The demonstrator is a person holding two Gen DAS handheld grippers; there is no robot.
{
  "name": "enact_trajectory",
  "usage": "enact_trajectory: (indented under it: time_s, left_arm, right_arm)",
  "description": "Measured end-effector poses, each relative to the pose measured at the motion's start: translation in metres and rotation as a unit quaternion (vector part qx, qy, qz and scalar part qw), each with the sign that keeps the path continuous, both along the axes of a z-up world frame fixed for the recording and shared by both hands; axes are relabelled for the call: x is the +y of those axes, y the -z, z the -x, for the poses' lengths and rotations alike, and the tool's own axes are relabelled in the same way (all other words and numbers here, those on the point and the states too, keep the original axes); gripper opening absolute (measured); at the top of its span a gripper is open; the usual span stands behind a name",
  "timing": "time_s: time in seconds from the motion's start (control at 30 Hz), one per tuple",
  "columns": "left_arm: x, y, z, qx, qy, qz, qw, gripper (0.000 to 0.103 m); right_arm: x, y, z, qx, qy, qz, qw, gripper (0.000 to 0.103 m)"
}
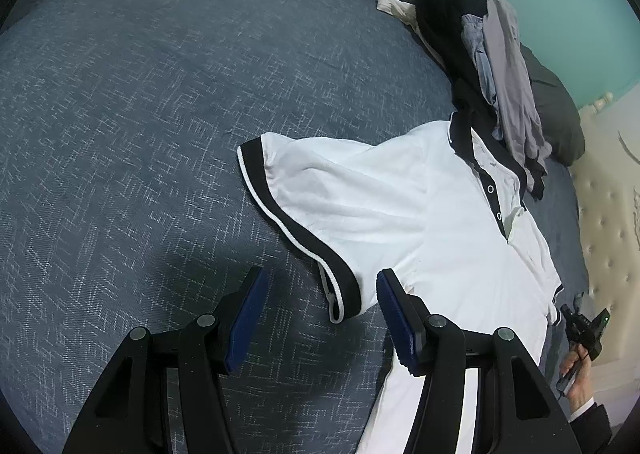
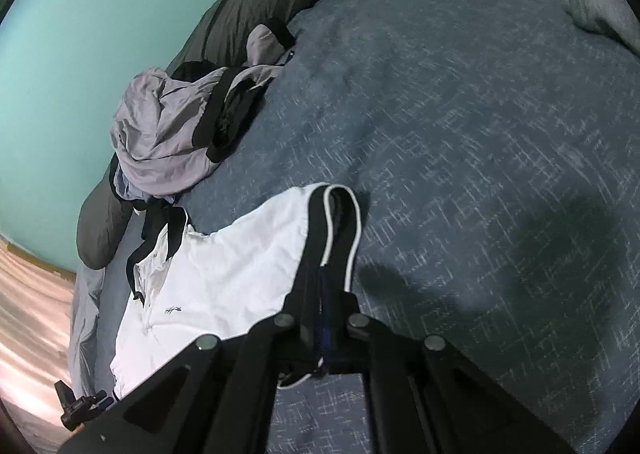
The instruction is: Fold clothes
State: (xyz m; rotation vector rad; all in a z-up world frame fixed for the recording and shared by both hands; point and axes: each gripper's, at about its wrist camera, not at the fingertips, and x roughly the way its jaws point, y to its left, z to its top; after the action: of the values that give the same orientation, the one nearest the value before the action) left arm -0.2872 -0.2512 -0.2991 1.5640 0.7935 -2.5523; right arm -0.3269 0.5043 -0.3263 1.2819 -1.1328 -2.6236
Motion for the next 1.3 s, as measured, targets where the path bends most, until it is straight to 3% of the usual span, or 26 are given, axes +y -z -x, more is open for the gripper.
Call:
enact_trajectory:
  time_s: [0.13,0.2,0.23,0.27,0.43,0.5,0.53,0.57,0.63,0.9,1.3]
  left_arm:
    - [0.001,0.000,0.001,0.000,0.001,0.000,1.0000,0.061]
    - [0.003,0.000,0.001,0.001,0.000,0.000,1.0000,0.061]
    - [0.004,0.000,0.001,0.001,-0.002,-0.001,1.0000,0.061]
    - [0.005,0.000,0.001,0.001,-0.003,-0.001,1.0000,0.061]
    - [0.004,0.000,0.000,0.002,-0.002,0.000,1.0000,0.061]
    - [0.004,0.001,0.000,0.001,-0.004,-0.001,1.0000,0.061]
    - [0.004,0.001,0.000,0.001,-0.003,-0.001,1.0000,0.061]
    - [0.004,0.001,0.000,0.001,-0.003,-0.001,1.0000,0.061]
    - [0.004,0.002,-0.001,0.001,-0.003,-0.001,1.0000,0.061]
    - [0.002,0.004,-0.002,-0.001,-0.005,-0.002,1.0000,0.061]
    - [-0.001,0.004,-0.003,-0.004,-0.010,0.001,0.9999,0.061]
  right_arm:
    - [-0.010,0.012,0.002,-0.013,-0.021,0.049,0.998,0.004]
    - [-0.015,0.017,0.004,-0.021,-0.028,0.061,0.998,0.023]
    - [-0.017,0.020,0.005,-0.025,-0.028,0.067,0.997,0.039]
    - [-0.017,0.022,0.005,-0.025,-0.025,0.075,0.997,0.040]
    - [-0.023,0.024,0.010,-0.026,-0.027,0.079,0.996,0.038]
    - [-0.024,0.025,0.011,-0.027,-0.028,0.078,0.996,0.026]
    - [-0.025,0.024,0.010,-0.026,-0.028,0.072,0.997,0.013]
    - [-0.026,0.023,0.010,-0.025,-0.028,0.066,0.997,0.006]
    - [-0.027,0.021,0.008,-0.022,-0.029,0.053,0.998,0.002]
    - [-0.015,0.004,-0.003,0.011,-0.004,0.009,1.000,0.001]
    - [-0.016,0.025,-0.001,-0.017,-0.009,0.006,1.000,0.001]
